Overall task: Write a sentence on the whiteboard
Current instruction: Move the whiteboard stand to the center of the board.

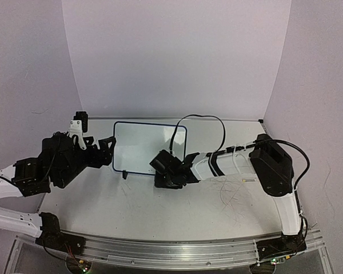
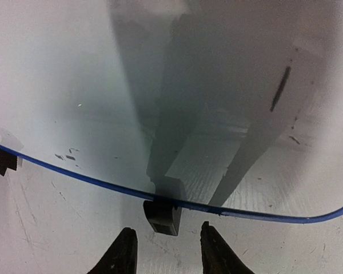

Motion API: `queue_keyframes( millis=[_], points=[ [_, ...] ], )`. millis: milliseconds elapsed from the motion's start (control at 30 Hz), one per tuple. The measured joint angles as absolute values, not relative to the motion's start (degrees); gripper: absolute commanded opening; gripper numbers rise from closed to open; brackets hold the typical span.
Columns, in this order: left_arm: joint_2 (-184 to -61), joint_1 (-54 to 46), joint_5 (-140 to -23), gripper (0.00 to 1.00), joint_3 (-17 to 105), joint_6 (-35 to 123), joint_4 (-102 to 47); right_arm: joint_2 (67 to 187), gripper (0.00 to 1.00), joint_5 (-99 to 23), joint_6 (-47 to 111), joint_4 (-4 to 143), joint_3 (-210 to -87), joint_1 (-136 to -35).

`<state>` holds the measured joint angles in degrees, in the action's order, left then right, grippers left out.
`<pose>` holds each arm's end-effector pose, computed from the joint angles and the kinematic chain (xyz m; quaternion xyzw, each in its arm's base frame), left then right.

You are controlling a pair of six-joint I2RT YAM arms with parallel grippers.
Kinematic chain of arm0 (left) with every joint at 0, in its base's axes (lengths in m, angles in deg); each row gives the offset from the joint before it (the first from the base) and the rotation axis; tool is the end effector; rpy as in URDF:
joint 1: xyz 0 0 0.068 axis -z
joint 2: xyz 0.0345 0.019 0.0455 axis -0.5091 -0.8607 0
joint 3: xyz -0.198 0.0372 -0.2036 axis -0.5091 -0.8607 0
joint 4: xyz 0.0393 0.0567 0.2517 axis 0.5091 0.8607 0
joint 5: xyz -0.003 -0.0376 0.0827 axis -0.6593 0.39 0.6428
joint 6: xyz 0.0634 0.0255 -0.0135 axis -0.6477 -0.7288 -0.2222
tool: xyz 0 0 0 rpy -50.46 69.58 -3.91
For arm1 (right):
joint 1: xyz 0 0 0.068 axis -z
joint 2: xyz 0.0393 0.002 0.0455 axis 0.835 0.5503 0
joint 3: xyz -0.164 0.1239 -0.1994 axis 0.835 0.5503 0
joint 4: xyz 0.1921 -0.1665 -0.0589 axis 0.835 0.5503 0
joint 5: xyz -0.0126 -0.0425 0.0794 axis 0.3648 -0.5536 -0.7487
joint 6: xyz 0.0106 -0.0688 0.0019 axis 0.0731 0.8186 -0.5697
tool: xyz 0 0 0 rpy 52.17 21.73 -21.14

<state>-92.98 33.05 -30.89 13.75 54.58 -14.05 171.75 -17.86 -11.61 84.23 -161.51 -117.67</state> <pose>0.1170 -0.1503 0.3249 0.0599 0.7703 -0.1745 0.6104 0.2488 0.4238 0.1340 -0.0514 0.9414 0.2011 0.2657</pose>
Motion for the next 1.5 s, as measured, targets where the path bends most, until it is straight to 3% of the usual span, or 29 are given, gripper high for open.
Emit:
queue_keyframes(
  millis=[600, 1000, 1100, 1267, 1500],
  points=[
    [-90.4, 33.1, -30.9, 0.89, 13.4, 54.1, -14.1, 173.4, 0.03, -13.0, -8.4, 86.0, -163.7, -117.9],
    [-99.3, 33.1, -31.6, 0.89, 14.7, 55.3, -14.1, 166.3, 0.00, -10.6, -1.9, 82.2, -149.0, -117.7],
    [-101.6, 33.1, -31.6, 0.89, 15.9, 55.3, -14.2, 162.9, 0.10, -10.4, -0.4, 81.8, -143.9, -117.3],
    [-102.9, 33.1, -31.6, 0.89, 16.3, 56.1, -14.2, 160.6, 0.45, -13.2, 2.9, 78.5, -141.2, -116.6],
    [-102.0, 33.1, -31.8, 0.89, 16.3, 56.7, -14.2, 162.6, 0.57, -17.4, 3.4, 73.4, -146.2, -116.7]
  ],
)
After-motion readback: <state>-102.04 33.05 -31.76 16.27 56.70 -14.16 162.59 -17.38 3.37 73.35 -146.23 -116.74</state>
